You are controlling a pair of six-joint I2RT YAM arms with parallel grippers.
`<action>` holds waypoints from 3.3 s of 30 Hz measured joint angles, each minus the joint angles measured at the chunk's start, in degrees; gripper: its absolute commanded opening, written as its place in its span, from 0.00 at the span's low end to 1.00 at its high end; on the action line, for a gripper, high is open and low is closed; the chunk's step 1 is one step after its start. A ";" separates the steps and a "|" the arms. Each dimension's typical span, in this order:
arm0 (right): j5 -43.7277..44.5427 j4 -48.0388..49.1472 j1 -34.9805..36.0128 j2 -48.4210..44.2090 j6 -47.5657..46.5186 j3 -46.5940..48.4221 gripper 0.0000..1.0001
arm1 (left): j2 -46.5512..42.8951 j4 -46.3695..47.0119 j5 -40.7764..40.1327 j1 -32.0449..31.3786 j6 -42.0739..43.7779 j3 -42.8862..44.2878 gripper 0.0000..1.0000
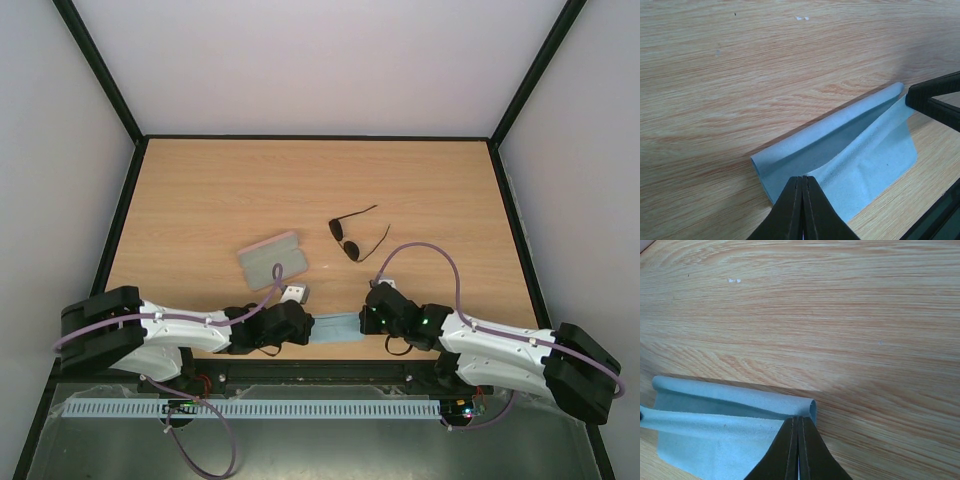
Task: Organize the sunglasses
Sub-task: Fold the glasses cleaning cloth at the center of the board.
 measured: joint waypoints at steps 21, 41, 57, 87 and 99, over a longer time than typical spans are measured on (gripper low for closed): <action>-0.44 0.00 0.70 -1.57 0.61 -1.31 0.01 | 0.00 0.07 -0.33 -0.37 -1.18 0.00 0.02; -0.07 -0.48 2.93 -1.49 1.99 -1.36 0.02 | 0.02 0.09 -0.57 -1.36 -1.64 -0.55 0.04; 0.26 -3.19 3.91 -5.66 3.63 -1.88 0.19 | -1.01 -0.90 -1.40 -3.23 -2.54 -0.55 0.30; 7.74 -8.39 4.76 6.97 0.57 9.68 0.04 | 2.16 -8.13 -3.65 0.79 0.79 5.70 0.02; 7.17 -8.35 4.76 5.95 0.39 9.55 0.04 | 5.40 -6.47 -1.84 -0.63 1.46 5.81 0.02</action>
